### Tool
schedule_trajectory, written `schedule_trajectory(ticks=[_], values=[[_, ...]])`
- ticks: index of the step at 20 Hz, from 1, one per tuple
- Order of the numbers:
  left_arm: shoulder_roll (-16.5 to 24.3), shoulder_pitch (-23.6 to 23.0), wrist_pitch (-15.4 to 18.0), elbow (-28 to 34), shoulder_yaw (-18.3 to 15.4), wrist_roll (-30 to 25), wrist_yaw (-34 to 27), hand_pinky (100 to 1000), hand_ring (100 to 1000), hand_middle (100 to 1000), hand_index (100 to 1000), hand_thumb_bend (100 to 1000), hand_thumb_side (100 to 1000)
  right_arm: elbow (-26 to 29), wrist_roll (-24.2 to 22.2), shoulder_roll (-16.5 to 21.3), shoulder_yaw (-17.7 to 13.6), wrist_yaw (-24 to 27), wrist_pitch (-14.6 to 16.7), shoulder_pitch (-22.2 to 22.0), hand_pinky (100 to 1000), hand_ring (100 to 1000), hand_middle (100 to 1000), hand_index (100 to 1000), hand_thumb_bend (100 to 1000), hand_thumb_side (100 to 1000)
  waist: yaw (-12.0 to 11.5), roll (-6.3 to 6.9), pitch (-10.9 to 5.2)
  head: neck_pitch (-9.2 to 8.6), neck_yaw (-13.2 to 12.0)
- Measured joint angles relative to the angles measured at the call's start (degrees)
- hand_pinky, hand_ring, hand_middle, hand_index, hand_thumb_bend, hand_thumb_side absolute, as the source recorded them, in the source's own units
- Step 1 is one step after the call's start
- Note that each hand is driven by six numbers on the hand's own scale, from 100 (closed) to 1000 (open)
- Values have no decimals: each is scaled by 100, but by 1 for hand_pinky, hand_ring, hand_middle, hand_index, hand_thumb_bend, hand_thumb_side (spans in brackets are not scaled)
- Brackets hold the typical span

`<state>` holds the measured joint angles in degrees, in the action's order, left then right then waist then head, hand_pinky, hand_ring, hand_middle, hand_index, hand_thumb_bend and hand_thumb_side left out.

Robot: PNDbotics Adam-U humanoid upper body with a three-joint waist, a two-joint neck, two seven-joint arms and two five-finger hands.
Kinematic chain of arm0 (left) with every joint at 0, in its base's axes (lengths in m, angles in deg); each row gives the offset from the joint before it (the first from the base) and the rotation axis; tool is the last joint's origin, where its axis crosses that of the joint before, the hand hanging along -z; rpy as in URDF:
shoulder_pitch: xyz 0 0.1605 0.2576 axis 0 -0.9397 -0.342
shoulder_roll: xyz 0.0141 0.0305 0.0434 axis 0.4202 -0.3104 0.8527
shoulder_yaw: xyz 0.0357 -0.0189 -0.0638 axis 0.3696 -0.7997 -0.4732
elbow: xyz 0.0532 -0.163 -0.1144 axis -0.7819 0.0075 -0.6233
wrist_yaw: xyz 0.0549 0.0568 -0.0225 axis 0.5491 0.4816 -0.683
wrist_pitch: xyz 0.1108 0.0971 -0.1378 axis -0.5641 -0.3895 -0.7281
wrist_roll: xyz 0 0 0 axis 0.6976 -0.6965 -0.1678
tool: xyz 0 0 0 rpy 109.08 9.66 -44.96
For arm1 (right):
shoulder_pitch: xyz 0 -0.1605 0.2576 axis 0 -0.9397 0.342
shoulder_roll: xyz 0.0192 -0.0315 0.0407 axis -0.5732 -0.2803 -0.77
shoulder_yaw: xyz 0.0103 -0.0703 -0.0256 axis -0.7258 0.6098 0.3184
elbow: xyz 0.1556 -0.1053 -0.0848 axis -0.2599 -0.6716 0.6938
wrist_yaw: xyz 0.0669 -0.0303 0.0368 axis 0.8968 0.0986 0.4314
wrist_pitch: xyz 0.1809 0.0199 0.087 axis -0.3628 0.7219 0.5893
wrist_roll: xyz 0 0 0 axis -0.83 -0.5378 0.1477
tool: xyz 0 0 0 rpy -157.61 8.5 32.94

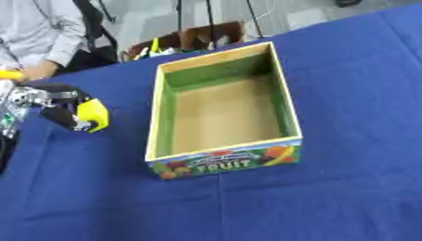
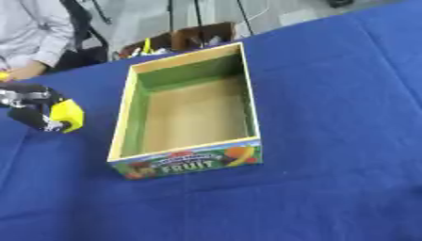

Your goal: Pick up objects on the table and place them in the box.

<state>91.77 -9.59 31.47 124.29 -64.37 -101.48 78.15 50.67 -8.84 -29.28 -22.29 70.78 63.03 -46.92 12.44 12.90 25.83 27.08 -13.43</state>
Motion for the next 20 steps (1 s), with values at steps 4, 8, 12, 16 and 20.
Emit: schedule_trajectory(ticks=[4, 8, 12, 16, 20], values=[[-1, 0, 55, 1, 0, 229, 34, 544, 654, 596, 709, 287, 602, 0, 0, 0, 0, 0, -1, 0, 690, 793, 512, 638, 110, 612, -3, 0, 0, 0, -2], [-1, 0, 58, 18, -2, 623, 107, 501, 616, 538, 656, 100, 663, 0, 2, 0, 0, 4, -11, 0, 689, 791, 512, 638, 107, 607, -25, -4, -13, 7, -1], [1, 0, 55, 63, -2, 1101, 220, 469, 590, 496, 613, 100, 689, 0, -3, 0, 0, 21, -46, -1, 689, 789, 512, 638, 102, 601, -68, -37, -114, 32, -1], [2, 0, 55, 78, -1, 1463, 336, 436, 566, 467, 578, 100, 609, 0, -5, 0, -2, 86, -95, -6, 688, 787, 513, 639, 100, 593, -103, -80, -237, 75, -1], [5, 1, 74, 143, 8, 1713, 391, 402, 551, 452, 560, 100, 572, 0, -12, 0, -2, 205, -169, -15, 687, 785, 513, 638, 100, 580, -153, -102, -420, 127, 15]])
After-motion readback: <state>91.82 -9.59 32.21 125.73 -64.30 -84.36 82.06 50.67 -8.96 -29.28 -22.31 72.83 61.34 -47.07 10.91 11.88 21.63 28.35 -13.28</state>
